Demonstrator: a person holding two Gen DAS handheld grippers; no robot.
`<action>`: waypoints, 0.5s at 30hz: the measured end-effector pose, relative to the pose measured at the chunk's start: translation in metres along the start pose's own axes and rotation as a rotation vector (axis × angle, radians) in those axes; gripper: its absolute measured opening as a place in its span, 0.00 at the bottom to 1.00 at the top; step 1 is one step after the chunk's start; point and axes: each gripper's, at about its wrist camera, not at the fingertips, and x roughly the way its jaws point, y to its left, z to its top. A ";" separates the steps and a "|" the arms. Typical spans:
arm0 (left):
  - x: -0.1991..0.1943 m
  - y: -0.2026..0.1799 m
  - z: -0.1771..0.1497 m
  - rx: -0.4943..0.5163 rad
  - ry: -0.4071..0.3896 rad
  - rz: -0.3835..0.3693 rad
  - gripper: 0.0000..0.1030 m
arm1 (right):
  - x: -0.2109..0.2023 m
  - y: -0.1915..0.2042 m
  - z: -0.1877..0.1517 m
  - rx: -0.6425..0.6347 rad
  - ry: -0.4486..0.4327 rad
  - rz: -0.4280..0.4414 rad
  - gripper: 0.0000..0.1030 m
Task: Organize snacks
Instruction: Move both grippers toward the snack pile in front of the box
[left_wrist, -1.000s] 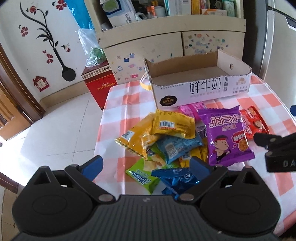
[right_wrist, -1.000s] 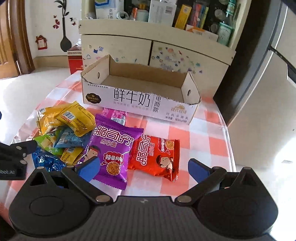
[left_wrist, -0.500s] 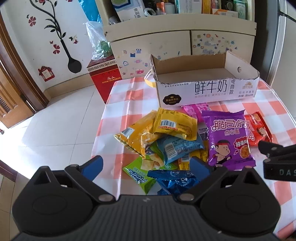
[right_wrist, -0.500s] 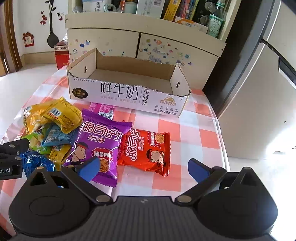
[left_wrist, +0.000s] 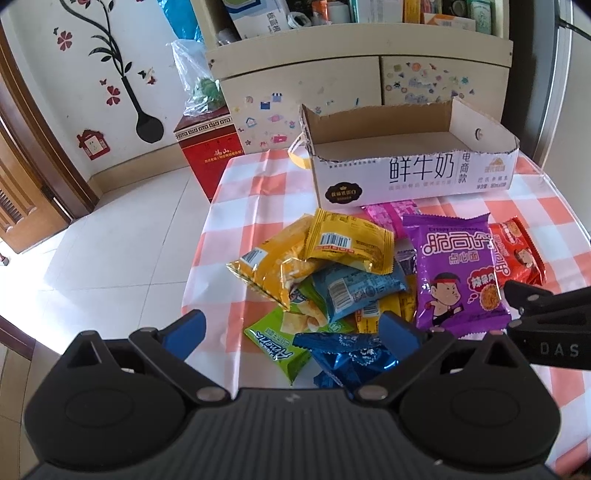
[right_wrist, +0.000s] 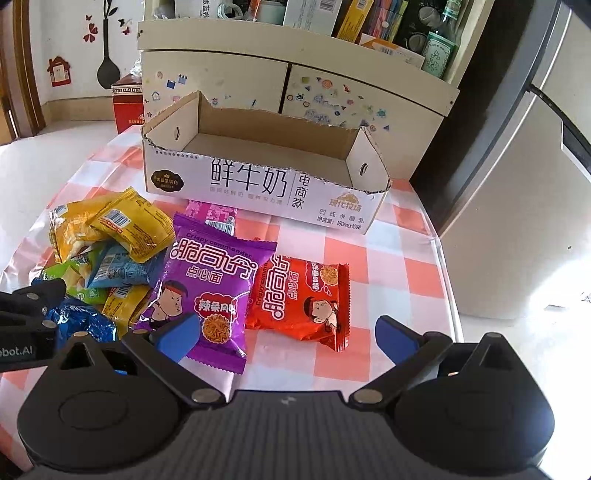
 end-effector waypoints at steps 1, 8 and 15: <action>0.000 -0.001 0.000 0.000 0.001 0.000 0.97 | 0.000 0.000 0.000 0.001 0.001 0.000 1.00; 0.001 -0.002 -0.001 0.004 0.003 -0.005 0.97 | 0.001 0.001 0.001 -0.002 0.006 0.003 1.00; 0.003 -0.003 -0.001 -0.001 0.009 -0.013 0.96 | 0.002 0.003 0.000 -0.007 0.007 -0.004 1.00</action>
